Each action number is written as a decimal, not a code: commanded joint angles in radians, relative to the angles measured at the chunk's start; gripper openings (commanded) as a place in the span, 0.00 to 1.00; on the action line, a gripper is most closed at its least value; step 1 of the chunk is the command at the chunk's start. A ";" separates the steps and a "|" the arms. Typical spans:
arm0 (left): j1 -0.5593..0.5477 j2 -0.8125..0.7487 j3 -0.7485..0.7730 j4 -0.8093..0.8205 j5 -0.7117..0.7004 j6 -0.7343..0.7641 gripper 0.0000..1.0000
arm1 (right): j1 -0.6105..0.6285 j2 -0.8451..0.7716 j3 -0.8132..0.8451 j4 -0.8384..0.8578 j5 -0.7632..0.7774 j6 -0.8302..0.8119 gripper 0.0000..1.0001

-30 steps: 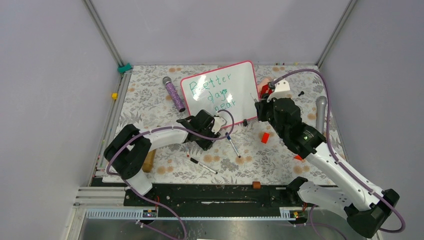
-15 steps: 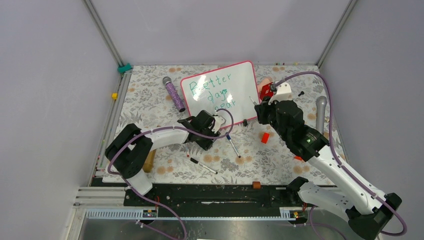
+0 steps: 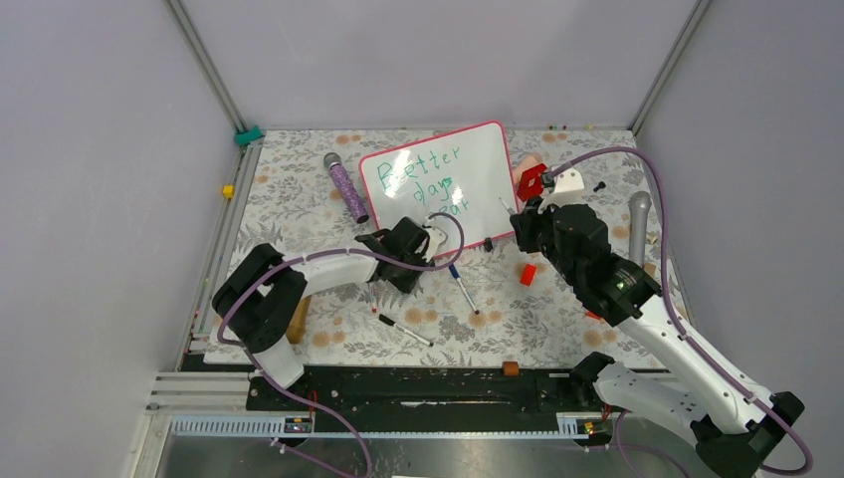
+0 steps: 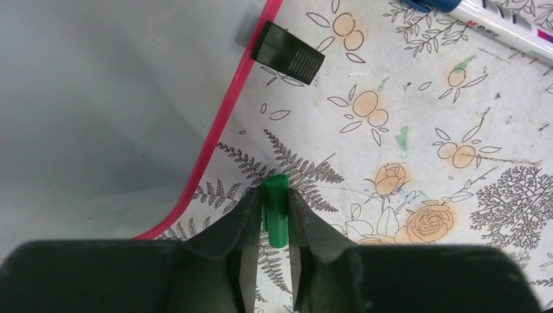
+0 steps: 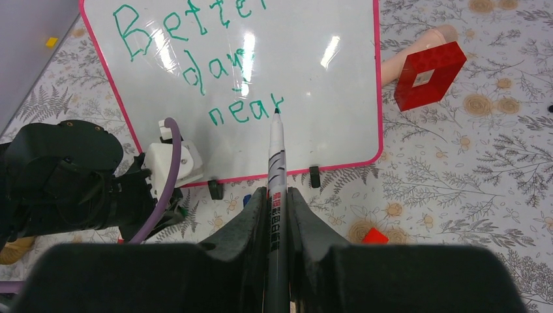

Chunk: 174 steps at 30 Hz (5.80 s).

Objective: Write a sentence on the whiteboard
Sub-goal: Pick up the pen cap from the center of the board, then insert the whiteboard marker without the cap into the pen cap.

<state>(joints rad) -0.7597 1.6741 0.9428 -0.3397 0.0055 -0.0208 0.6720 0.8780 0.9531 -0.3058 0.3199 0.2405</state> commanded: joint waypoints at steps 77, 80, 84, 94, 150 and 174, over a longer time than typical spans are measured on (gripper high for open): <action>-0.159 -0.062 -0.614 1.796 0.142 0.172 0.00 | 0.067 0.137 0.080 -0.384 -0.269 0.103 0.00; -0.160 -0.150 -0.607 1.737 -0.152 -0.301 0.00 | 0.067 0.052 0.031 -0.342 -0.192 0.098 0.00; -0.155 -0.406 -0.547 1.329 -0.344 -0.755 0.00 | 0.066 -0.079 -0.044 -0.222 -0.231 0.090 0.00; -0.150 -0.671 -0.480 0.728 -0.530 -1.537 0.00 | 0.067 -0.290 -0.258 0.199 -0.487 0.110 0.00; -0.166 -0.619 -0.497 0.777 -0.436 -1.830 0.00 | 0.079 -0.015 -0.239 0.359 -0.556 0.157 0.00; -0.169 -0.635 -0.512 0.788 -0.438 -1.838 0.00 | 0.079 0.014 -0.236 0.378 -0.533 0.152 0.00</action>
<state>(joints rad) -0.9241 1.0660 0.4469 0.3836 -0.4374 -1.8370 0.7395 0.8909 0.6838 0.0143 -0.2272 0.3985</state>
